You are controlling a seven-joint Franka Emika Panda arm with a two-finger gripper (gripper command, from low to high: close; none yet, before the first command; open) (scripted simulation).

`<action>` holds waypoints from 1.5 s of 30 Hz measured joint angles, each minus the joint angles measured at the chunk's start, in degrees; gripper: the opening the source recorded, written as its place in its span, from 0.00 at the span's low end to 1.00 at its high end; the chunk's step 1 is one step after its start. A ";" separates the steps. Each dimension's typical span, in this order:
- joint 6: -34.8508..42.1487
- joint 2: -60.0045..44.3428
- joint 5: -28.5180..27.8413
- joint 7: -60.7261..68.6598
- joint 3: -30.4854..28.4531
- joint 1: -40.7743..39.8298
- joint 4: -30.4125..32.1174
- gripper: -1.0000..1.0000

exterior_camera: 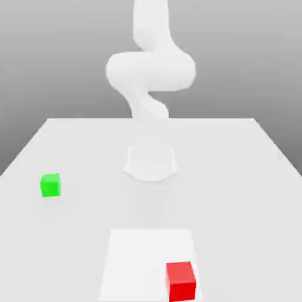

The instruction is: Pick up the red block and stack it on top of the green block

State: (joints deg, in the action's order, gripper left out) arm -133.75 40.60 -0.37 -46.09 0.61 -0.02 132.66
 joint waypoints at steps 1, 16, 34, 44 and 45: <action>-0.85 -2.26 -0.16 -0.11 0.26 -0.01 0.38 0.50; -12.62 -33.60 -2.22 -1.47 3.01 0.63 5.61 0.50; -27.87 -62.25 -3.52 -2.39 2.73 2.84 7.34 0.00; -20.10 -50.83 -2.64 -2.07 0.30 -0.56 10.98 0.00; -19.92 -49.50 -3.11 -2.59 -1.41 -1.90 12.10 0.00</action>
State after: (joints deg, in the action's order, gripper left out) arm -153.66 -8.90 -3.48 -48.68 -0.80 -1.92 144.76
